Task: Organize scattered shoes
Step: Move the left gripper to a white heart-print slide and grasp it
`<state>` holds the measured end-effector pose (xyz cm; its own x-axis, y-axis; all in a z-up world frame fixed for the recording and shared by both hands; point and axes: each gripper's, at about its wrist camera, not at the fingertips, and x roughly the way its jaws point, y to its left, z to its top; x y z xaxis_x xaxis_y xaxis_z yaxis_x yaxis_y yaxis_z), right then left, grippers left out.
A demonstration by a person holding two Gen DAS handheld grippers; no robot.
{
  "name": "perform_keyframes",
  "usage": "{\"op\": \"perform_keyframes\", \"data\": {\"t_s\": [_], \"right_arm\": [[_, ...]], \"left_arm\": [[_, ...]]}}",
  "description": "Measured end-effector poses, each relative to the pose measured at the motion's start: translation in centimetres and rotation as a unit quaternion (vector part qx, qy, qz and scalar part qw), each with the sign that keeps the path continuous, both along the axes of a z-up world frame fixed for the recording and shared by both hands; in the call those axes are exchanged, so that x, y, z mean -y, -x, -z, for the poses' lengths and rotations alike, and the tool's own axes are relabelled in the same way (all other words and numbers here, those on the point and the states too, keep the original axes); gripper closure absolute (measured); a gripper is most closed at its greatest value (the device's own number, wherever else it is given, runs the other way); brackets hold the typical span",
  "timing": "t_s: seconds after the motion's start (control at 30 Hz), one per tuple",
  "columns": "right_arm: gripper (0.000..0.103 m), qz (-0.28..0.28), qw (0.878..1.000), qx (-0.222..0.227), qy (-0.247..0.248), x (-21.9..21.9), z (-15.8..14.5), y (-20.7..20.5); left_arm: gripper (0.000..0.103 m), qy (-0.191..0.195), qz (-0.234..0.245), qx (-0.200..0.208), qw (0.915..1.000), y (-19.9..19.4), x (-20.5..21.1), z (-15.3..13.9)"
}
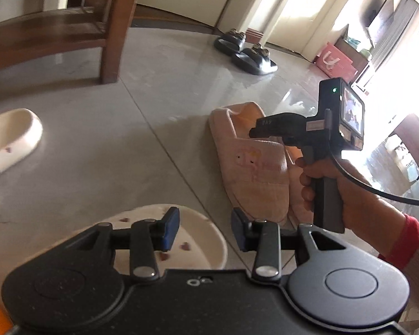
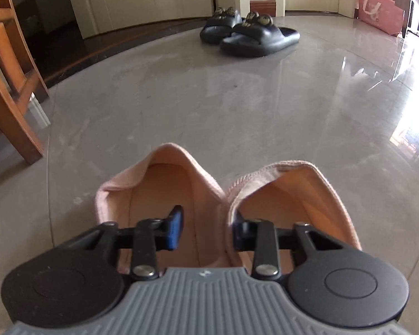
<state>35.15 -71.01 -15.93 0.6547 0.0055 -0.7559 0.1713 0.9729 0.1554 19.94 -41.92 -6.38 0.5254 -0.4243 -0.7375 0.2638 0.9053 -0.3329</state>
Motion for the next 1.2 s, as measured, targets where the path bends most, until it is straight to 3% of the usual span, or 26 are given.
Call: {"op": "perform_keyframes", "data": {"t_s": [0.1, 0.17, 0.23, 0.37, 0.53, 0.63, 0.73, 0.93, 1.0, 1.07, 1.17, 1.2], "right_arm": [[0.092, -0.052, 0.998, 0.011, -0.015, -1.0, 0.1, -0.2], [0.092, -0.091, 0.995, 0.017, 0.02, -2.9, 0.2, 0.5], [0.091, -0.103, 0.994, 0.018, 0.024, -3.6, 0.3, 1.1], [0.088, -0.098, 0.994, 0.016, 0.037, -4.1, -0.3, 2.5], [0.088, -0.088, 0.993, 0.042, 0.06, -3.8, -2.7, 4.7], [0.088, -0.089, 0.994, 0.047, 0.04, -3.3, -4.2, 6.8], [0.087, -0.106, 0.993, 0.042, 0.012, -4.0, -5.1, 9.1], [0.087, -0.172, 0.985, 0.013, -0.024, -8.7, -5.7, 11.6], [0.087, -0.196, 0.98, -0.002, -0.039, -11.3, -5.9, 12.3], [0.087, -0.218, 0.975, -0.011, -0.038, -13.8, -6.3, 12.7], [0.087, -0.25, 0.968, -0.015, -0.015, -17.2, -7.1, 12.8], [0.087, -0.256, 0.966, -0.015, -0.008, -17.9, -7.3, 13.0]], "left_arm": [[0.05, -0.007, -0.006, 0.005, 0.9999, 0.5, -1.1, -0.4], [0.05, -0.021, -0.003, 0.006, 0.9998, 0.8, -1.8, -0.7], [0.049, -0.041, 0.002, 0.008, 0.9991, 0.9, -2.4, -0.9], [0.049, -0.098, 0.021, 0.014, 0.9948, -0.2, -3.6, -1.9], [0.048, -0.178, 0.075, 0.01, 0.9811, -2.3, -5.1, -3.3], [0.048, -0.227, 0.096, 0.009, 0.969, -2.6, -6.8, -3.7], [0.048, -0.265, 0.1, 0.037, 0.9582, -2.1, -9.3, -3.7], [0.047, -0.291, 0.036, 0.057, 0.9544, -2.8, -15.3, -0.8], [0.047, -0.302, 0.047, 0.067, 0.9498, -3.0, -15.8, -0.5], [0.047, -0.338, 0.088, 0.108, 0.9309, -2.8, -15.6, -0.2], [0.047, -0.379, 0.167, 0.172, 0.8938, -3.0, -15.6, 0.5], [0.045, -0.386, 0.183, 0.178, 0.8863, -3.2, -15.6, 0.6]]}}
